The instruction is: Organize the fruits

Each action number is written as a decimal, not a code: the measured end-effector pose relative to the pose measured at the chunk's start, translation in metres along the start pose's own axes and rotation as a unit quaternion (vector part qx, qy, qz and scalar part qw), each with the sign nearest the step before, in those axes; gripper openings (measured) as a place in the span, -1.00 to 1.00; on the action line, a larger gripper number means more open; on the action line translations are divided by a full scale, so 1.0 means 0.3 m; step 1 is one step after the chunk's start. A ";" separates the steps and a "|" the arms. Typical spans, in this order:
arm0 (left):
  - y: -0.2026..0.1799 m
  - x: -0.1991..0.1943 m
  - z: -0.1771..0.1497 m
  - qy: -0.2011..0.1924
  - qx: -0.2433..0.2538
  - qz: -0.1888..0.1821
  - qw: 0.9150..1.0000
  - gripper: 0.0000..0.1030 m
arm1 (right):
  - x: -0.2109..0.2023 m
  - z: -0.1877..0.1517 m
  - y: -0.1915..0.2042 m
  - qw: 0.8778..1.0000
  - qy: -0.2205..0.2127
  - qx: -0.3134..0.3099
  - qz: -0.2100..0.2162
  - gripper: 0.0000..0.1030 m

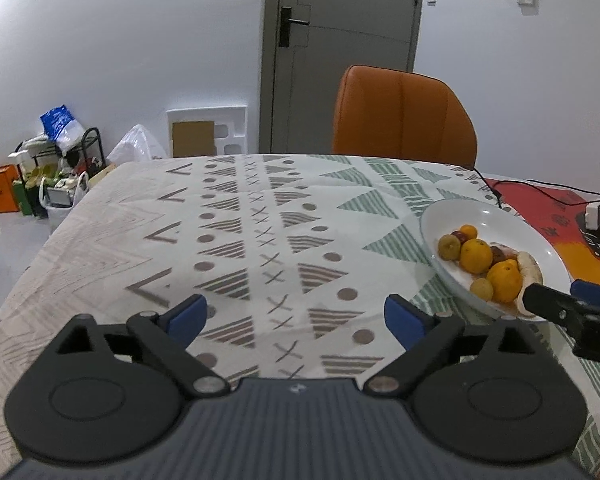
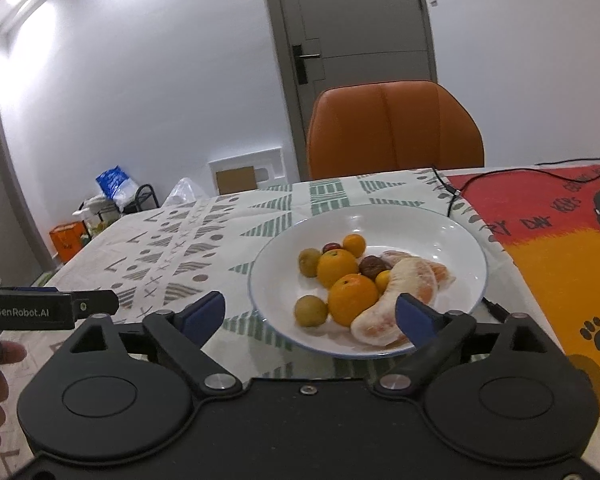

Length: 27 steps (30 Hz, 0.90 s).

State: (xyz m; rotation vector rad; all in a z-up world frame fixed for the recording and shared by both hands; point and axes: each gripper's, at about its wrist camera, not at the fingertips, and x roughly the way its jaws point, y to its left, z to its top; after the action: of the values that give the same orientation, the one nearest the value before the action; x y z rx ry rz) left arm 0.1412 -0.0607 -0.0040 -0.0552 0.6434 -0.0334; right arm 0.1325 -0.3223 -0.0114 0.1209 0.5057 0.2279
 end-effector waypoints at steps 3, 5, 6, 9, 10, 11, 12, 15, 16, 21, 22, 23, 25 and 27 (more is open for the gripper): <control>0.023 -0.020 -0.007 0.004 -0.001 -0.004 1.000 0.85 | -0.021 0.008 0.016 1.000 0.004 0.006 0.016 0.97; 0.032 -0.030 -0.009 0.009 -0.002 -0.002 1.000 0.86 | -0.033 0.016 0.017 0.999 0.007 0.022 0.031 1.00; 0.038 -0.037 -0.011 0.010 -0.003 -0.001 1.000 0.87 | -0.038 0.018 0.021 0.999 0.009 0.024 0.033 1.00; 0.051 -0.062 -0.018 0.009 -0.001 0.001 1.000 0.88 | -0.046 0.017 0.039 1.000 0.013 0.010 0.026 1.00; 0.056 -0.073 -0.020 0.007 0.000 0.001 1.000 0.89 | -0.048 0.016 0.044 1.000 0.014 0.007 0.025 1.00; 0.061 -0.083 -0.023 0.004 -0.001 0.003 1.000 0.90 | -0.053 0.015 0.046 1.000 0.015 0.008 0.026 1.00; 0.067 -0.093 -0.025 0.003 -0.002 0.004 1.000 0.90 | -0.057 0.014 0.049 0.999 0.015 0.008 0.028 1.00; 0.083 -0.123 -0.027 -0.002 -0.006 0.007 1.000 0.91 | -0.074 0.012 0.065 0.999 0.014 0.003 0.030 1.00; 0.087 -0.131 -0.028 -0.002 -0.007 0.007 1.000 0.91 | -0.079 0.011 0.069 0.999 0.013 0.002 0.032 1.00; 0.106 -0.179 -0.034 -0.009 -0.010 0.009 1.000 0.92 | -0.110 0.008 0.085 0.999 0.010 0.005 0.031 1.00; 0.110 -0.189 -0.037 -0.010 -0.011 0.008 1.000 0.92 | -0.118 0.007 0.090 1.000 0.008 0.004 0.029 1.00; 0.112 -0.199 -0.041 -0.011 -0.011 0.008 1.000 0.92 | -0.128 0.007 0.096 1.000 0.007 0.003 0.027 1.00; 0.114 -0.215 -0.047 -0.011 -0.010 0.008 1.000 0.92 | -0.142 0.006 0.105 1.000 0.005 -0.001 0.025 1.00; 0.118 -0.232 -0.056 -0.012 -0.011 0.007 1.000 0.92 | -0.160 0.005 0.117 1.000 0.003 -0.006 0.024 1.00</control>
State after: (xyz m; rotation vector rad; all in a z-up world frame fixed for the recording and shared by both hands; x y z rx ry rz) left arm 0.0759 -0.0227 0.0221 -0.0719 0.6200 -0.0113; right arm 0.0859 -0.3001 0.0181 0.1214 0.5075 0.2786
